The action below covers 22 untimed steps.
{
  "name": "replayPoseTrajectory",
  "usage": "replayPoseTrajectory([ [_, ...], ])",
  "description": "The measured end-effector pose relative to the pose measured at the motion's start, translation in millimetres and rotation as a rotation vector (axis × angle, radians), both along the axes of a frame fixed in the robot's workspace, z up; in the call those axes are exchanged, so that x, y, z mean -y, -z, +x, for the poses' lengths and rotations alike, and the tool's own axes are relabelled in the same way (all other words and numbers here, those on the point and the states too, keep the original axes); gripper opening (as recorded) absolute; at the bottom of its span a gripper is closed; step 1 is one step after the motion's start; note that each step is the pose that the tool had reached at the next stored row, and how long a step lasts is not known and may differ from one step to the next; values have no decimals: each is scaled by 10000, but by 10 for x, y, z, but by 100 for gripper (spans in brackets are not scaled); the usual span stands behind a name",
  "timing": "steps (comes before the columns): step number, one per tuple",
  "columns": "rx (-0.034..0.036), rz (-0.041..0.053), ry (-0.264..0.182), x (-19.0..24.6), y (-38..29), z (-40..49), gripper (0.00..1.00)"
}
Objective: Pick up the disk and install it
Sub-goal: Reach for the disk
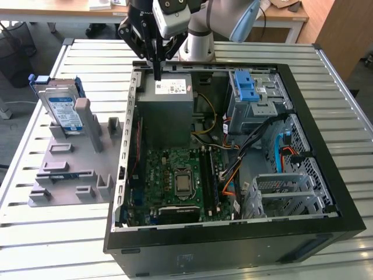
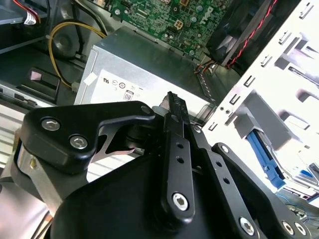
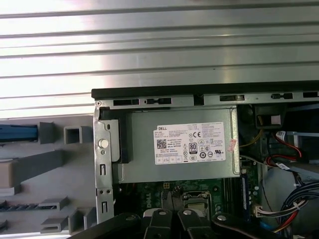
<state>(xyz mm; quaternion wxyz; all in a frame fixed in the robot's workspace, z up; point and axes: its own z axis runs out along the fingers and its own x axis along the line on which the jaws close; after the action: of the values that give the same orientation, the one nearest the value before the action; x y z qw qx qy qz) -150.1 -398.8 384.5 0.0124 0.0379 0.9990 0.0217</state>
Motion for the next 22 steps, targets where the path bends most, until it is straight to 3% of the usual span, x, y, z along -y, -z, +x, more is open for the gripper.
replayPoseTrajectory([
  [22,-18,0,0,0,34,-48,11],
])
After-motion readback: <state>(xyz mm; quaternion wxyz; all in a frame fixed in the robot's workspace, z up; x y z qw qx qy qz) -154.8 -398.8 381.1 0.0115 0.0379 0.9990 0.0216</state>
